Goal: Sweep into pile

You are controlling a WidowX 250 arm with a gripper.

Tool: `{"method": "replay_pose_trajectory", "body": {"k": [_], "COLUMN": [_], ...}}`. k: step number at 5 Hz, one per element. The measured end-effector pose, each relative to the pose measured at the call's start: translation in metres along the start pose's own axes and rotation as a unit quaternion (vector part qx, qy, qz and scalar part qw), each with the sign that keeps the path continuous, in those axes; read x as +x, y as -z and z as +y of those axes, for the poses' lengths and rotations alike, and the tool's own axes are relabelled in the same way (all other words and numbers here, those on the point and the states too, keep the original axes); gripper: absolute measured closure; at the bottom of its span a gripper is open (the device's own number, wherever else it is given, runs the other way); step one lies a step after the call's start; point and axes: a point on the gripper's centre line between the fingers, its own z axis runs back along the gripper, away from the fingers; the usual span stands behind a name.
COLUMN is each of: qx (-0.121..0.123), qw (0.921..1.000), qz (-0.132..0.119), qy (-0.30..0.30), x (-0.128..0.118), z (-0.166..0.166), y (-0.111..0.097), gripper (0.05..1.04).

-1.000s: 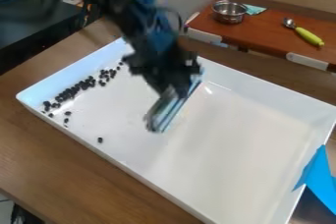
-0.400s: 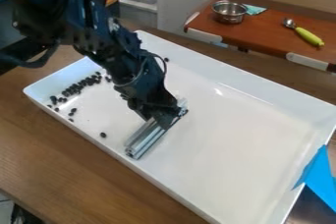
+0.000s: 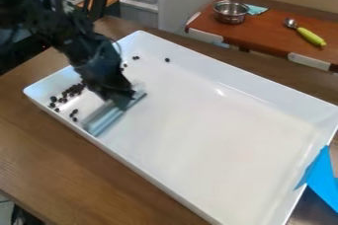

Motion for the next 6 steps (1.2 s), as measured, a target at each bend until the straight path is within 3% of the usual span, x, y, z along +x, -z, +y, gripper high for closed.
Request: {"method": "replay_pose_trajectory", "body": {"k": [1, 2, 3, 4, 5, 6], "qx": [0.025, 0.044, 0.025, -0.010, -0.014, 0.008], "qw": [0.9994, 0.9985, 0.9990, 0.9983, 0.9981, 0.9986], "qz": [0.012, -0.005, -0.037, -0.048, -0.036, -0.014], "qy": [0.022, 0.031, 0.002, -0.030, -0.048, -0.049], "x": [0.000, 0.004, 0.015, 0.024, 0.025, 0.017], "z": [0.022, 0.032, 0.012, -0.039, -0.086, -0.135], "y": [-0.006, -0.012, -0.033, -0.049, -0.048, -0.032], "gripper": [0.721, 0.721, 0.721, 0.721, 0.721, 0.721]}}
